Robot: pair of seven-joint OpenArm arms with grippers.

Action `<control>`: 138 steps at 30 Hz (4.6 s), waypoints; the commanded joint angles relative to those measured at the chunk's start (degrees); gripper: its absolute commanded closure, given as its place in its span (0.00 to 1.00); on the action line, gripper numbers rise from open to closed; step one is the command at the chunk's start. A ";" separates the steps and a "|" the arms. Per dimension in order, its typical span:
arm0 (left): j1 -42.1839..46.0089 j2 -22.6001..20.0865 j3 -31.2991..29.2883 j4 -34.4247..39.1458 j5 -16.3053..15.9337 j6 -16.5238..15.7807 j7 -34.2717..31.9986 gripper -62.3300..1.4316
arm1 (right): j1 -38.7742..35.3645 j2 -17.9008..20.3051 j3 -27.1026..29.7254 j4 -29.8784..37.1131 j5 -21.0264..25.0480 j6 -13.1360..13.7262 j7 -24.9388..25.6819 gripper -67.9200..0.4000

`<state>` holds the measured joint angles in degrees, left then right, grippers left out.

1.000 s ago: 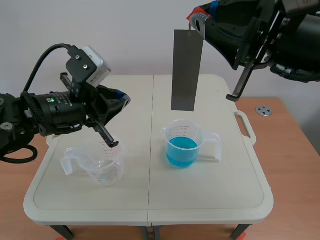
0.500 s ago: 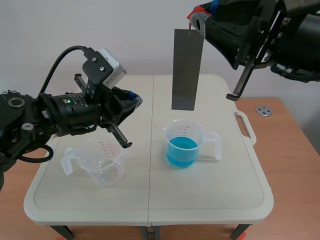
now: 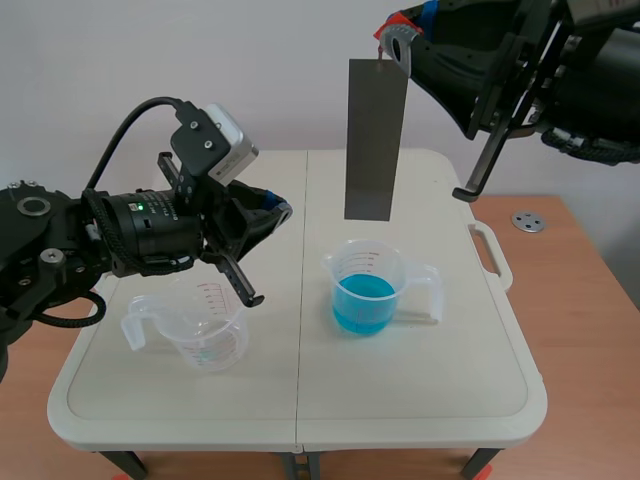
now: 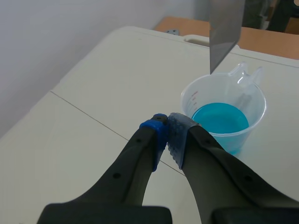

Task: Hold the metal plate by the orange handle, dip it into the blue solution, take it out and point at it, then put the plate back in the beaker on the left.
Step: 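Raise the plate and point at it, then put the plate into the left beaker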

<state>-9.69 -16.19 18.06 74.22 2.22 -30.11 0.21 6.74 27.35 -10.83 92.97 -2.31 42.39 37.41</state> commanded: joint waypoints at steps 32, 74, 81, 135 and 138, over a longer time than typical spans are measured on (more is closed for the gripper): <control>13.99 -9.88 -11.67 13.09 -2.51 2.99 -7.61 0.93 | 0.59 0.87 0.83 1.25 1.49 0.33 0.85 0.98; 64.50 -5.46 -46.84 24.55 -8.61 3.63 -26.38 0.93 | 6.14 0.55 -5.90 1.22 1.95 0.33 -1.07 0.98; 66.38 -4.28 -48.61 24.52 -8.44 3.63 -26.32 0.93 | 9.77 -1.07 -11.21 1.22 1.92 -0.83 -4.39 0.98; 69.35 -3.69 -50.34 24.52 -7.10 3.58 -26.53 0.93 | 17.22 -18.32 -34.25 -10.97 1.25 -8.52 -18.67 0.98; 69.35 -3.69 -50.34 24.52 -7.10 3.58 -26.51 0.93 | 17.22 -18.49 -34.25 -12.31 1.25 -8.55 -18.58 0.98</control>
<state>59.22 -20.18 -31.59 97.82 -4.36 -26.63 -25.56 22.35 9.28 -45.34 80.31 -1.69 34.26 17.89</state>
